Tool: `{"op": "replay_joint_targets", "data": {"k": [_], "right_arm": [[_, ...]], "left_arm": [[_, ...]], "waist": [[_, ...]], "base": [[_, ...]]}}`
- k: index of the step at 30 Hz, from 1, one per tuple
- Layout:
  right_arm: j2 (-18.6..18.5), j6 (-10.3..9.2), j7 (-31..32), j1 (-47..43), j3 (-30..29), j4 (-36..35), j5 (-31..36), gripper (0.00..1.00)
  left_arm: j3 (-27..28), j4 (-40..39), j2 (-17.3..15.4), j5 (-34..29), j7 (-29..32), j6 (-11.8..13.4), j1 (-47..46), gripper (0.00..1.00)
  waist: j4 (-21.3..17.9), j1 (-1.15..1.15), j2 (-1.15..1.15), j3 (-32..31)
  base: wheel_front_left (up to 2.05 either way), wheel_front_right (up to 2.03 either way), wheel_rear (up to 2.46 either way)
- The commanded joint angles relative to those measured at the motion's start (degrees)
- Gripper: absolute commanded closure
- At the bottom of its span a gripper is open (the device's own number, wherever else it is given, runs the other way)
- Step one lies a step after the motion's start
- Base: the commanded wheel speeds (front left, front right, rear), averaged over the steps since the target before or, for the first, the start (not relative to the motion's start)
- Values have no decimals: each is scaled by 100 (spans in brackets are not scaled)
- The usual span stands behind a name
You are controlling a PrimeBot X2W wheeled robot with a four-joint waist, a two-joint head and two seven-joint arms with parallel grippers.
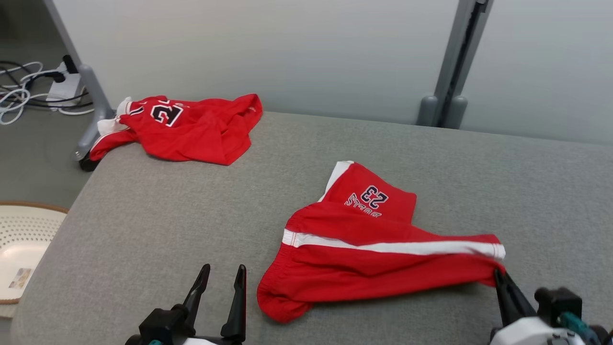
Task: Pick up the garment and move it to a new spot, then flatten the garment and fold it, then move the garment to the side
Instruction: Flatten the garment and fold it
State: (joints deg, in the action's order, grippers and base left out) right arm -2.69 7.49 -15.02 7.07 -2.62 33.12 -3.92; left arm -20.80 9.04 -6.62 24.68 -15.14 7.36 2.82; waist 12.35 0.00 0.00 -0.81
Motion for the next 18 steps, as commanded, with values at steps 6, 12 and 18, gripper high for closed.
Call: {"op": "replay_joint_targets", "data": {"k": [6,12,18], "right_arm": [[-41,1,-18,-781,136,-422,88,100],[-43,1,-18,-1127,301,-549,216,100],[-38,1,-17,-1232,297,-637,147,0]], "left_arm": [[75,37,-4,-61,0,-65,35,0],[108,51,27,-78,0,-76,41,0],[118,104,75,-89,0,-108,-3,0]], "waist": [[-292,0,0,-23],[-511,0,0,-19],[-737,0,0,-31]], "base": [[0,0,0],[0,0,0],[0,0,0]]}}
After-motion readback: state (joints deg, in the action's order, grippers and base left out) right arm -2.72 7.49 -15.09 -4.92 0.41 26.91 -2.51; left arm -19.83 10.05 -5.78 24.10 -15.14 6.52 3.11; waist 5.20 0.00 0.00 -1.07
